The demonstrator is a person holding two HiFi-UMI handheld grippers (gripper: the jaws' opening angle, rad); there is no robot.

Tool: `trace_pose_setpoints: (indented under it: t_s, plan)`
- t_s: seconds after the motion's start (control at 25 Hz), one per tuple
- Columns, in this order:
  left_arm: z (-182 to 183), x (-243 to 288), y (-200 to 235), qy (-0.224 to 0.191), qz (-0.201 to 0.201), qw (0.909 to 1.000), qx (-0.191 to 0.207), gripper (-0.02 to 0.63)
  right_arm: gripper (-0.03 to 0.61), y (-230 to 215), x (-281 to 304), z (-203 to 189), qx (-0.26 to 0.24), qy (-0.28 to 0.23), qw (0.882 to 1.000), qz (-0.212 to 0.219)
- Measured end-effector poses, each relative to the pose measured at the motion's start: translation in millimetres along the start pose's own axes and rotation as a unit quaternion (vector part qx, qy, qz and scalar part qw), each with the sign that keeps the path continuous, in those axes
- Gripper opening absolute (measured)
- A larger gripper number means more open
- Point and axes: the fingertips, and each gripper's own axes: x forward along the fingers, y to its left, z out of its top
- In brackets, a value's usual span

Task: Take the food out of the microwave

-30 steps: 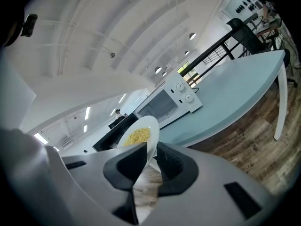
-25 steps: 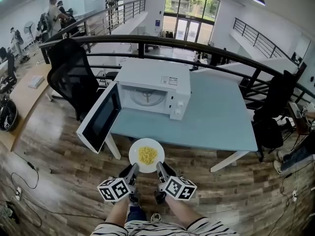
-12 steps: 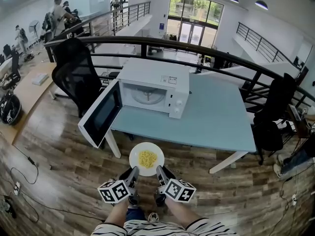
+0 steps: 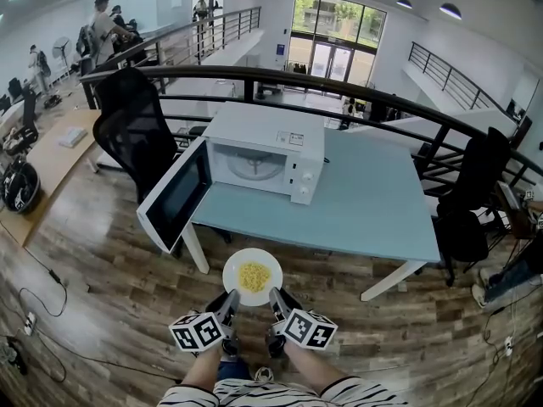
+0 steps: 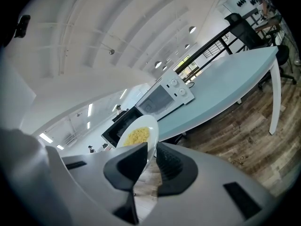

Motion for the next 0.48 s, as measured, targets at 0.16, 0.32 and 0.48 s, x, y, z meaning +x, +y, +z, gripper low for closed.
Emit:
trace_pose_setpoints:
  t_s: [0.16, 0.32, 0.48]
  plan:
    - [0.1, -1.5, 0.1, -0.001, 0.001, 1.0000, 0.000, 0.074, 0.071, 1.6, -0.9, 0.1, 0.000, -0.001, 1.000, 0.001]
    - [0.4, -0.5, -1.0, 0.000, 0.000, 1.0000, -0.001, 0.074, 0.071, 1.2, -1.1, 1.0, 0.001, -0.001, 1.000, 0.001]
    - [2.8, -1.8, 1.2, 0.001, 0.001, 1.0000, -0.001, 0.074, 0.069, 4.5, 0.8, 1.1, 0.003, -0.002, 1.000, 0.002]
